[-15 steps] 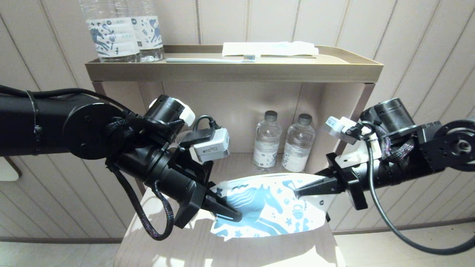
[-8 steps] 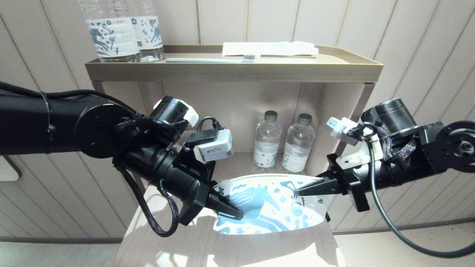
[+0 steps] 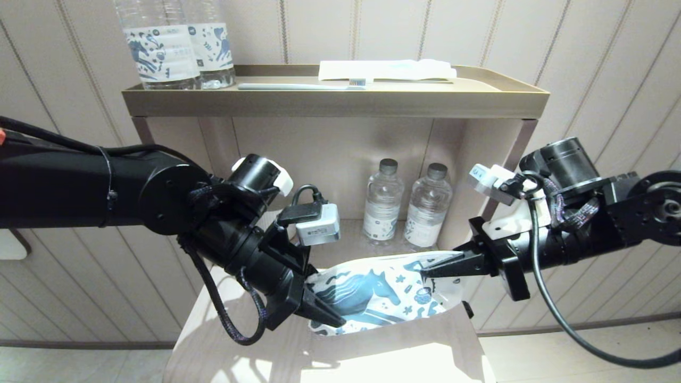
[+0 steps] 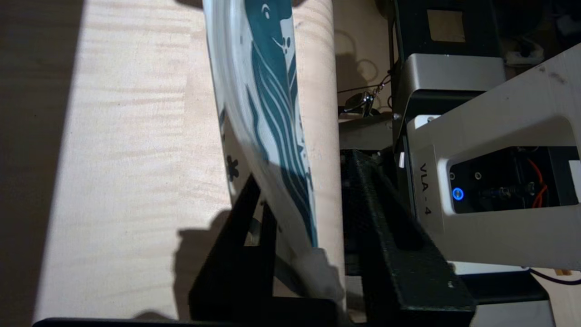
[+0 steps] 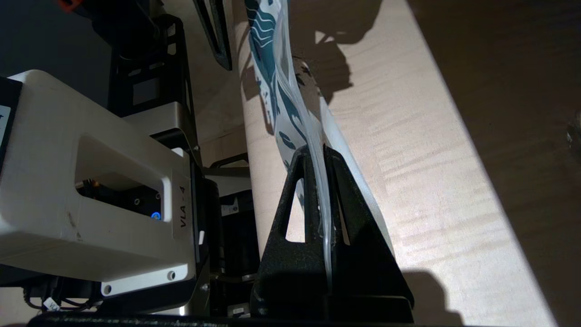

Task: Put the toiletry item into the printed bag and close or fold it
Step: Hand it to the other hand

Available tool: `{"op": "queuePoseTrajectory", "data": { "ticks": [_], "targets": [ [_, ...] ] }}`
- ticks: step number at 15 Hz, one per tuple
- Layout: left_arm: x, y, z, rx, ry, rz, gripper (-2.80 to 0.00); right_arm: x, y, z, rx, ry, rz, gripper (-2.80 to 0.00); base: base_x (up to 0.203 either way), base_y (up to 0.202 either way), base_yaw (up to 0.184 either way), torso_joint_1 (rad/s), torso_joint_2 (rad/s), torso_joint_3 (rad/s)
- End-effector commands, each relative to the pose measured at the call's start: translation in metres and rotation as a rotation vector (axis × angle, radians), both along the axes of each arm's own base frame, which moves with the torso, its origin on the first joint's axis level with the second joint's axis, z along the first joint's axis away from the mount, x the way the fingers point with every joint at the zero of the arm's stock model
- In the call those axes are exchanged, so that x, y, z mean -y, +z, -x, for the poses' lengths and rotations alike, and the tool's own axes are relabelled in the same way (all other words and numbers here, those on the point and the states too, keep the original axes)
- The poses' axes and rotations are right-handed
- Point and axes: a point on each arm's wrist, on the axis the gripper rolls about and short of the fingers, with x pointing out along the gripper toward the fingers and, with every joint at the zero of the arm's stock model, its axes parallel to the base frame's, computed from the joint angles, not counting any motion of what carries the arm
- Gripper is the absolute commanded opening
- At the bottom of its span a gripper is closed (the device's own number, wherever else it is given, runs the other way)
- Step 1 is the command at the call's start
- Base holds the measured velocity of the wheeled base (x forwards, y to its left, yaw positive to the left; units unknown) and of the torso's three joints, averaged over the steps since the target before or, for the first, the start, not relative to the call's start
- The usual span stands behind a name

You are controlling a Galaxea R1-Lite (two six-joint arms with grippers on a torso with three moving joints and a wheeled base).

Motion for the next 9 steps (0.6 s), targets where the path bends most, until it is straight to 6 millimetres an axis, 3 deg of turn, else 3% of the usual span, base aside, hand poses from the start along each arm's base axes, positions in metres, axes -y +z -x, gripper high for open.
{"op": "queuePoseTrajectory", "data": {
  "ticks": [1,9],
  "targets": [
    [0.001,0.0,-0.002,0.015,0.0,0.004,0.0,0.001,-0.002,-0.002,-0.007,0.001,0.0,-2.8,0.0,0.0,0.0,0.0,0.0,0.0],
    [-0.021,0.006,0.001,0.017,0.05,0.006,0.0,0.003,0.0,-0.002,0.005,-0.006,-0.003,-2.8,0.0,0.0,0.0,0.0,0.0,0.0]
  ]
}}
